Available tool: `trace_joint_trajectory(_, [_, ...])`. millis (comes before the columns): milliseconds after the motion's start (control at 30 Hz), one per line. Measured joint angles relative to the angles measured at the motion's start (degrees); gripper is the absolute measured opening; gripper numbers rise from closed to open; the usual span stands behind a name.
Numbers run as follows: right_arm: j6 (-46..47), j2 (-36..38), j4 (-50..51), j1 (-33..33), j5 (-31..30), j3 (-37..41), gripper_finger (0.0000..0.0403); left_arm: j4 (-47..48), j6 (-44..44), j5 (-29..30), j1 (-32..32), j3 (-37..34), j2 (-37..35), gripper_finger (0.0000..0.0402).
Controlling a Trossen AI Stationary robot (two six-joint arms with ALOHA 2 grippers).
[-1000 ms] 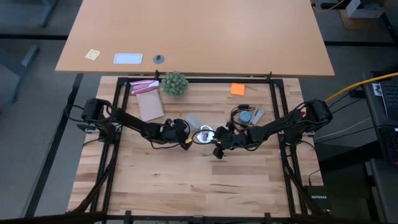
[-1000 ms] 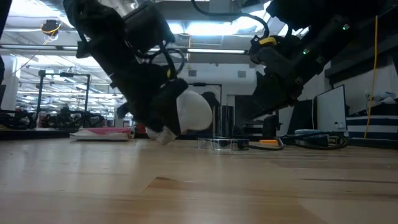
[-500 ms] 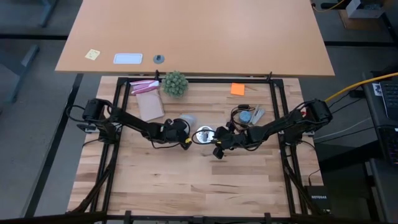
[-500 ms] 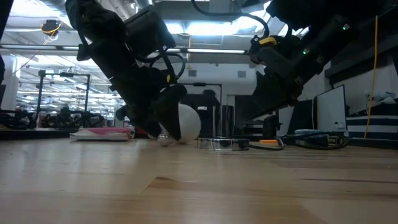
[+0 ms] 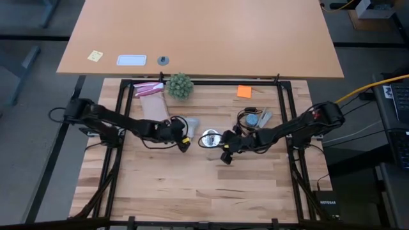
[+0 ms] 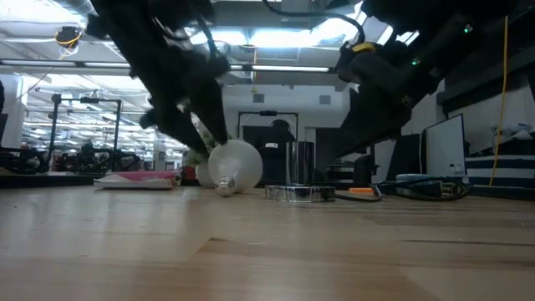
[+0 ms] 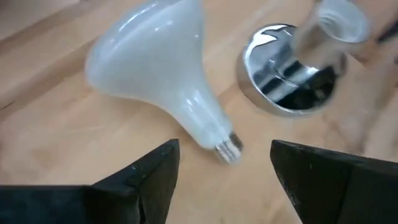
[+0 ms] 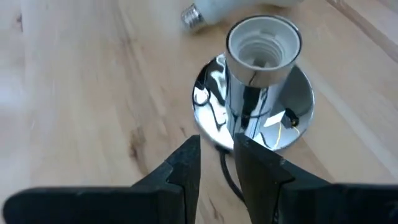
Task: Screw lightbulb
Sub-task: Return to Home Position
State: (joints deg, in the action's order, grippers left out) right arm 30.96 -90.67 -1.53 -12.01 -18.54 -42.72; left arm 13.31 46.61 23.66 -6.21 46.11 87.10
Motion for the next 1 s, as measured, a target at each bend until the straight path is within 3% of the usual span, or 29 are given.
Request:
trace_joint_trajectory(200, [-4.12, 7.95, 12.93, 0.07, 2.47, -0.02, 0.0101, 8.54, -8.64, -0.82, -2.94, 0.0, -9.04, 0.0216])
trace_joint_trajectory(533, [-6.41, 30.35, 32.25, 0.06, 1.61, -0.02, 0.0101, 15.12, -30.9, -0.62, -9.86, 0.0, -20.65, 0.0081])
trace_joint_trajectory(733, [-13.56, 41.32, 32.93, 0.04, 1.01, -0.02, 0.0101, 15.02, -39.23, 1.26, -10.33, 0.0, -28.15, 0.0008])
trace_joint_trajectory(1000, [-14.91, 50.68, 30.89, 0.04, -1.46, -0.02, 0.0101, 14.89, -40.54, 5.5, -10.26, 0.0, -37.96, 0.0004])
